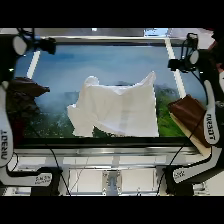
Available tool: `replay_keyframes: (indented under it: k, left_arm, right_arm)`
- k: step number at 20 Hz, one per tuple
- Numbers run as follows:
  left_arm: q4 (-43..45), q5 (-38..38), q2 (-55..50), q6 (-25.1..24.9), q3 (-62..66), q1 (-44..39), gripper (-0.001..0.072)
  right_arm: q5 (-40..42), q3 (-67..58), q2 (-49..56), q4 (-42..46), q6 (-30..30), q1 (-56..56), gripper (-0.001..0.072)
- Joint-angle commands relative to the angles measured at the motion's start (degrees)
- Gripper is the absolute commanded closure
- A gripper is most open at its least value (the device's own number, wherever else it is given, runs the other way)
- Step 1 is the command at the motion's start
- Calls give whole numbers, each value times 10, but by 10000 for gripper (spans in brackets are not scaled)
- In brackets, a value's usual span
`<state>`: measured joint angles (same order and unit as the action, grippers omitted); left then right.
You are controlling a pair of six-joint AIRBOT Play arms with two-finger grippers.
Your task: Fold the shirts.
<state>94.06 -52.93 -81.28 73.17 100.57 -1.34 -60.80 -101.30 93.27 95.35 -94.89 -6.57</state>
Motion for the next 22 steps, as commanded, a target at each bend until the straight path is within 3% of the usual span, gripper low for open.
replay_keyframes:
  k: [1,3,6,9,12,18,20,22]
  left_arm:
    - [-111,-109,99,-126,-112,77,6]
    - [-206,-90,157,-162,-257,133,5]
    - [-287,-24,202,-135,-457,196,5]
    - [-364,29,182,-134,-570,202,6]
    - [-431,84,128,-136,-599,202,7]
    - [-707,74,9,-383,-596,202,13]
    - [-732,71,-8,-405,-596,202,87]
    - [-726,47,-21,-414,-596,202,88]
  right_arm:
    - [-96,9,-70,5,51,-50,324]
    - [-130,44,-119,-11,87,-78,324]
    - [-140,144,-205,-87,119,-120,324]
    - [-129,265,-286,-131,135,-133,324]
    - [-110,366,-358,-151,135,-133,324]
    - [-98,419,-444,-212,135,-133,324]
    - [-98,419,-458,-224,135,-133,324]
    - [-98,419,-462,-238,135,-133,325]
